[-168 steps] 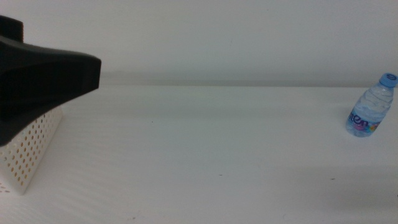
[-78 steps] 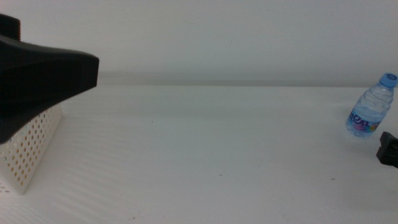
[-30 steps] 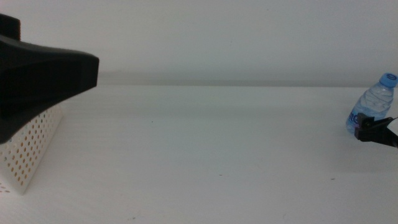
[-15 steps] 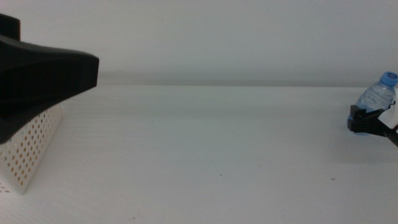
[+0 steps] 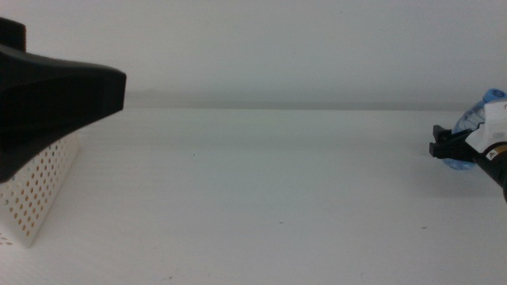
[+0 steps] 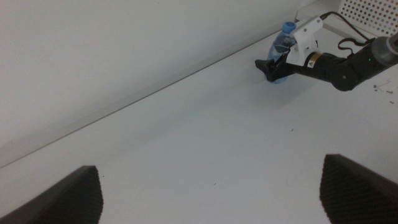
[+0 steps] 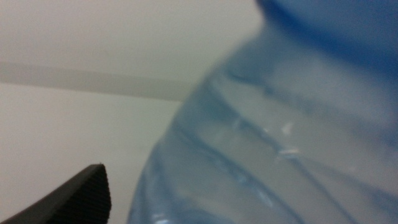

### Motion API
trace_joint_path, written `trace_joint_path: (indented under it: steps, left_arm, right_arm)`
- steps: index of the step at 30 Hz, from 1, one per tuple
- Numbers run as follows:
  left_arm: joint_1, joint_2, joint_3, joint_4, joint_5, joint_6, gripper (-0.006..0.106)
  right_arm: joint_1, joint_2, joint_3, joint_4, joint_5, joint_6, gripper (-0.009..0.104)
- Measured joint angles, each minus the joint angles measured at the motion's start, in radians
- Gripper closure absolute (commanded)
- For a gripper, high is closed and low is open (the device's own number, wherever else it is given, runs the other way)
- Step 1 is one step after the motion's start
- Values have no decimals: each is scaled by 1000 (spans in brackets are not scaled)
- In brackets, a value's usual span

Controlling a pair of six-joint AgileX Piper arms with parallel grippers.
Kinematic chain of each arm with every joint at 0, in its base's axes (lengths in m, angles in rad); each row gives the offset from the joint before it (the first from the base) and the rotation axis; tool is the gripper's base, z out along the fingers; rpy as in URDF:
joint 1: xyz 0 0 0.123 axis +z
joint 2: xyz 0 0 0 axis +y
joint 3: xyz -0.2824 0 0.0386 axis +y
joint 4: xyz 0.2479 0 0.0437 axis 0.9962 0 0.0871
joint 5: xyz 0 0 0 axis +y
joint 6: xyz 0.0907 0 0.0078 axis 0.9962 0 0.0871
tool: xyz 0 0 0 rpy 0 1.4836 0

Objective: Use arms to grab the bottles and put them into the dustbin to the left of the table.

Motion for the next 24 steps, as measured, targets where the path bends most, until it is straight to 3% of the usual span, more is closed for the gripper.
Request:
trace_joint_path:
  steps: [3,5,7,9,15,20,24]
  left_arm:
    - [0,0,0,0,0,0,7]
    - [0,0,0,0,0,0,7]
    - [0,0,0,0,0,0,7]
    - [0,0,0,0,0,0,7]
    - [0,0,0,2,0,0,7]
    - [0,0,0,2,0,0,7]
    - [0,0,0,2,0,0,7]
  right_arm:
    - [1,15,-2,0,6,0,22]
    - [1,19,-4,2,13,-2,36]
    - [1,19,-6,7,16,1,62]
    - [5,19,-10,3,23,1,98]
    - [67,-79,-10,11,224,45,97]
    - [219,-230,-95,1,423,64,97]
    - [379,-247,-196,-6,465,103,97]
